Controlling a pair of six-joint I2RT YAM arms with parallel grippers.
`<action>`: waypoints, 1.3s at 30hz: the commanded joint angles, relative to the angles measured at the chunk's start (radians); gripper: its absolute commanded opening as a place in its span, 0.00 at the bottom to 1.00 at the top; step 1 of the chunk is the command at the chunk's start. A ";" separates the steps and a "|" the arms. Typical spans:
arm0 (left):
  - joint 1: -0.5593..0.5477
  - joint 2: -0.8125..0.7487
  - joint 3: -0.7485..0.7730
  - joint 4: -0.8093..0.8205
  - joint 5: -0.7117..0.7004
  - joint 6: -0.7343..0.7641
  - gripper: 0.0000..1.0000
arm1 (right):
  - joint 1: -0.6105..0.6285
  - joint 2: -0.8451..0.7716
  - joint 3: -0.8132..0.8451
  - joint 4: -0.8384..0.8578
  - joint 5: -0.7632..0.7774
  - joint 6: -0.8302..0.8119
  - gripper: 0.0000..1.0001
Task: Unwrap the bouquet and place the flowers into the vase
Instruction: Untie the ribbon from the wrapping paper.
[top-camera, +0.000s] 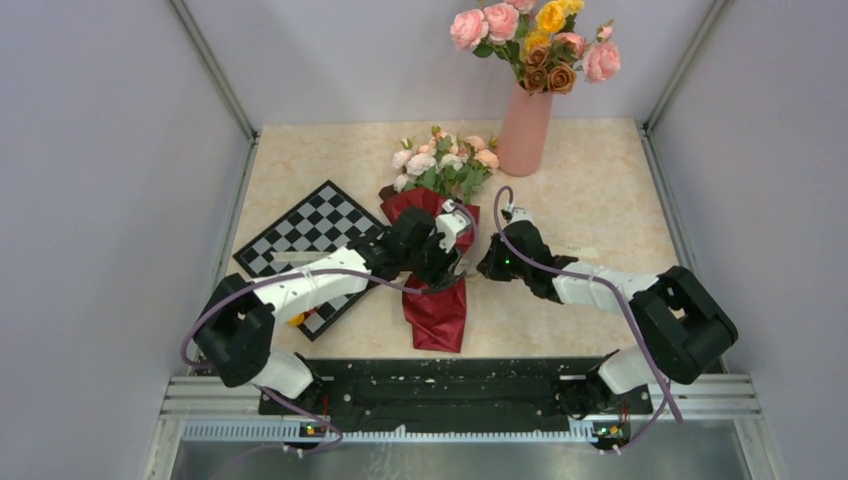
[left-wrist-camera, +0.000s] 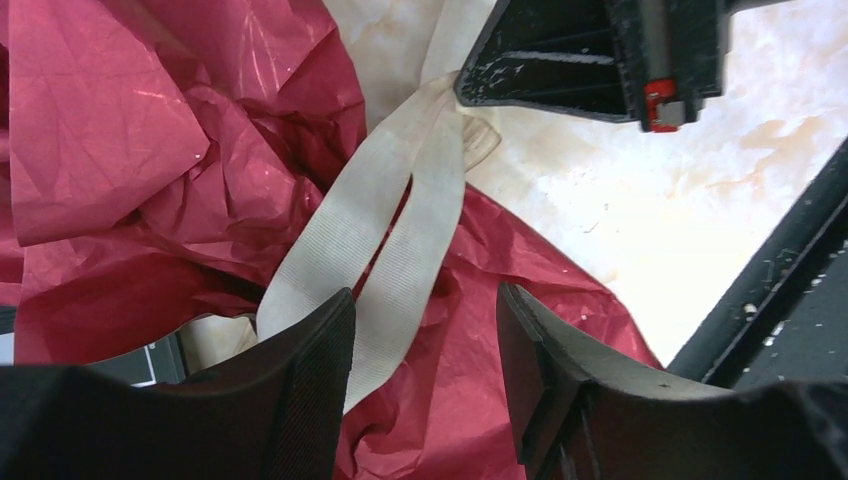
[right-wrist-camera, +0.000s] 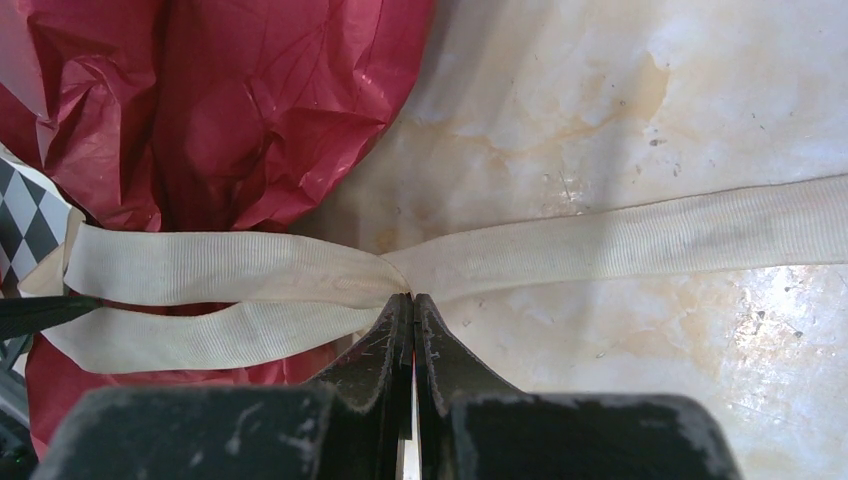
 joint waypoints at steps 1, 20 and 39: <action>-0.014 0.028 0.056 -0.004 -0.048 0.040 0.58 | -0.008 0.006 0.025 0.035 -0.003 -0.008 0.00; -0.059 0.083 0.095 -0.048 -0.193 0.050 0.23 | -0.008 0.012 0.027 0.035 -0.003 -0.009 0.00; -0.058 -0.005 0.065 -0.001 -0.197 -0.056 0.00 | -0.008 -0.004 0.025 0.014 0.017 -0.010 0.00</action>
